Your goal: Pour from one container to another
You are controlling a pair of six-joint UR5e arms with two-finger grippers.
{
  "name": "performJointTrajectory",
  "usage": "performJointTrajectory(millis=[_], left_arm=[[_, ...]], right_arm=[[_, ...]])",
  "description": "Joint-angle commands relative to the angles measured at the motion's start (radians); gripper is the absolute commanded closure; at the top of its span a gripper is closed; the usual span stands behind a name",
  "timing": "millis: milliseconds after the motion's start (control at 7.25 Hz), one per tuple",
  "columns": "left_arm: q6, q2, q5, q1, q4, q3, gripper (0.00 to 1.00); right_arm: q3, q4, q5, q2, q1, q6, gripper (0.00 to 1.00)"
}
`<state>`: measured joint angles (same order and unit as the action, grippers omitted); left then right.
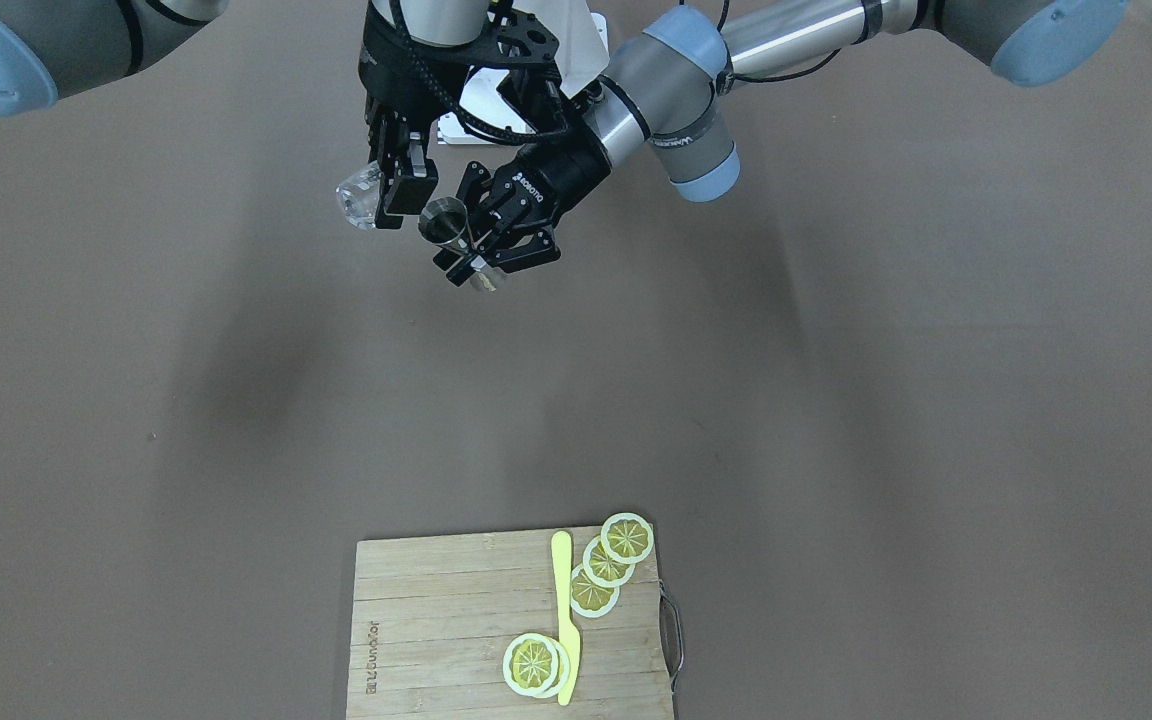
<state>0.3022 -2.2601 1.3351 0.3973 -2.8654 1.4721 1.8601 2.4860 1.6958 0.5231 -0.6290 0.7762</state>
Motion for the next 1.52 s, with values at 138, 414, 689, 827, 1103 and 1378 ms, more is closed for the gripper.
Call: performJointTrajectory(millis=[138,414,689,827,1103,1378], left_arm=[[0.000,0.001,-0.001,0.000,-0.002,0.002,1.00],[0.000,0.001,-0.001,0.000,-0.002,-0.001,1.00],[0.000,0.001,-0.002,0.000,-0.002,0.002,1.00],[0.000,0.001,-0.004,0.000,-0.003,0.002,1.00],[0.000,0.001,-0.004,0.000,-0.005,0.004,1.00],[0.000,0.001,-0.004,-0.003,-0.005,0.008,1.00]], right_arm=[[-0.028,0.010,-0.004,-0.023,0.003,0.003,1.00],[-0.061,0.013,-0.007,-0.044,0.006,0.003,1.00],[-0.079,0.016,-0.008,-0.058,0.006,0.009,1.00],[-0.087,0.017,-0.010,-0.063,0.006,0.011,1.00],[-0.096,0.017,-0.025,-0.064,0.006,0.038,1.00],[-0.102,0.017,-0.025,-0.069,0.005,0.044,1.00]])
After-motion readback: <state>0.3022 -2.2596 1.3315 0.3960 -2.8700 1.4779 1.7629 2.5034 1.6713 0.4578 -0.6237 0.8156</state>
